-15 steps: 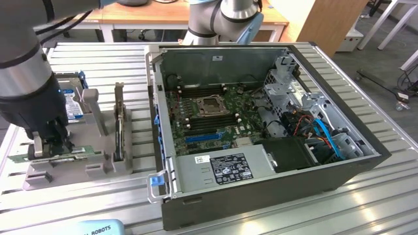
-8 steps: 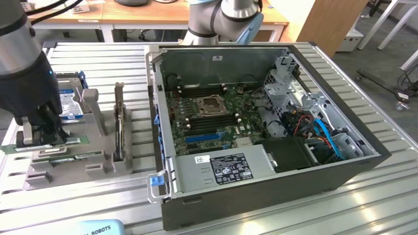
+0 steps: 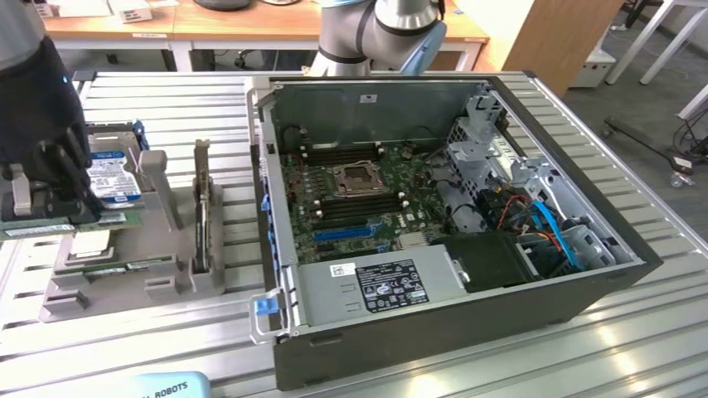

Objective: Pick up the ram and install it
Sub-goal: 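Pick up the ram and move it above insertion slot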

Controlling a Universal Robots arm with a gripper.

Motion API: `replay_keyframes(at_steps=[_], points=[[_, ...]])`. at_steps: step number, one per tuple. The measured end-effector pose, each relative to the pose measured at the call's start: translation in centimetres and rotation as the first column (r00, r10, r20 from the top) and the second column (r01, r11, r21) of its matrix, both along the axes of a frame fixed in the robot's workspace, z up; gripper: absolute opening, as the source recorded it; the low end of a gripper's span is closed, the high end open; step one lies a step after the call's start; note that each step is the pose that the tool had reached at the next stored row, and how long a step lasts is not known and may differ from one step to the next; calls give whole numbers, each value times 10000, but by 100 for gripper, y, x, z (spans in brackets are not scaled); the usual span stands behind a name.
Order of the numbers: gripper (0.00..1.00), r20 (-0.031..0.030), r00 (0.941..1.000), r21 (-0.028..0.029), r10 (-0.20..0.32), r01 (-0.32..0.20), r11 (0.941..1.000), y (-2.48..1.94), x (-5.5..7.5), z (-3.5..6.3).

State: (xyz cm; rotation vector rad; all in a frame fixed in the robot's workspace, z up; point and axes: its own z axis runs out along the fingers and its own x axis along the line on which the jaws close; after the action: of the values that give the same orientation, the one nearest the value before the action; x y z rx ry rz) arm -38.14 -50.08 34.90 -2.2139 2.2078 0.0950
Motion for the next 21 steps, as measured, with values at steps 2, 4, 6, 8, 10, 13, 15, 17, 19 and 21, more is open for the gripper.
replay_keyframes(at_steps=[2, 4, 6, 8, 10, 13, 15, 17, 19, 21], points=[[12, 1, 10000, 0, 0, 0, 10000, 0, 1, 88], [12, 0, 10000, 0, 0, 0, 10000, 0, 1, 172], [12, 1, 10000, 1, 0, 0, 10000, 0, 2, 248], [12, 0, 10000, 0, 0, 0, 10000, 0, 3, 320], [12, 1, 10000, 1, 0, 0, 10000, 0, 3, 387], [12, 0, 10000, 0, 0, 0, 10000, 0, 4, 493], [12, 0, 10000, 0, 0, 0, 10000, 0, 5, 560], [12, 1, 10000, 0, 0, 0, 10000, 0, 5, 619], [12, 0, 10000, 0, 0, 0, 10000, 0, 5, 671], [12, 2, 10000, 2, 0, 0, 10000, 0, 5, 694]])
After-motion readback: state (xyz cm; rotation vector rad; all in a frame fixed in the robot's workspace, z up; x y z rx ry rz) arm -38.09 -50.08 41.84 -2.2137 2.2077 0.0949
